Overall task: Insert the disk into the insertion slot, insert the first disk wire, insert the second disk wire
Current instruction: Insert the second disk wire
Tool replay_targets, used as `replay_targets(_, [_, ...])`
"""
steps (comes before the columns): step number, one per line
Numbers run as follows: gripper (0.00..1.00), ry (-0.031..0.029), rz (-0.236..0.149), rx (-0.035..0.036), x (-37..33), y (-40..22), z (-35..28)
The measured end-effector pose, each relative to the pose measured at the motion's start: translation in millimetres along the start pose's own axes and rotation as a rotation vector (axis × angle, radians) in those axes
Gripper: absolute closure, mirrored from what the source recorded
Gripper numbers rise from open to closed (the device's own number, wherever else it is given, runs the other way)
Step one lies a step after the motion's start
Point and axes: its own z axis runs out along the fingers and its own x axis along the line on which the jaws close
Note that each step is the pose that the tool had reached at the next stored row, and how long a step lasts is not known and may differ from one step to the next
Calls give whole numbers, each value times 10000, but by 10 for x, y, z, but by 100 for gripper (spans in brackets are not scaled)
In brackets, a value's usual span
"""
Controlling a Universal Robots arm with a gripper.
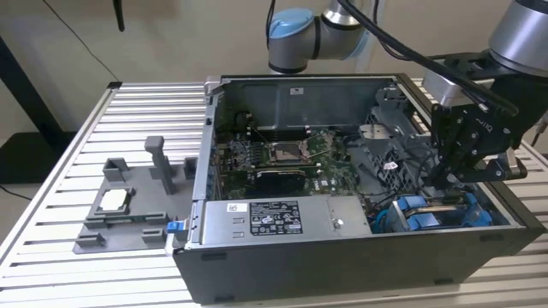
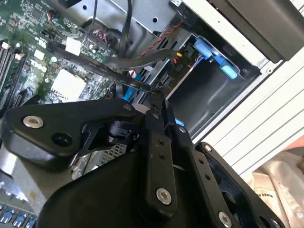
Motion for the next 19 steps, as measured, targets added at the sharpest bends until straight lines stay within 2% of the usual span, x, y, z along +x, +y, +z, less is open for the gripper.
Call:
replay_targets(5, [84, 8, 4, 0, 0, -1, 8])
replay_targets(14, [84, 9, 9, 4, 5, -33, 98])
replay_targets(19, [84, 8, 228, 11, 6, -40, 141])
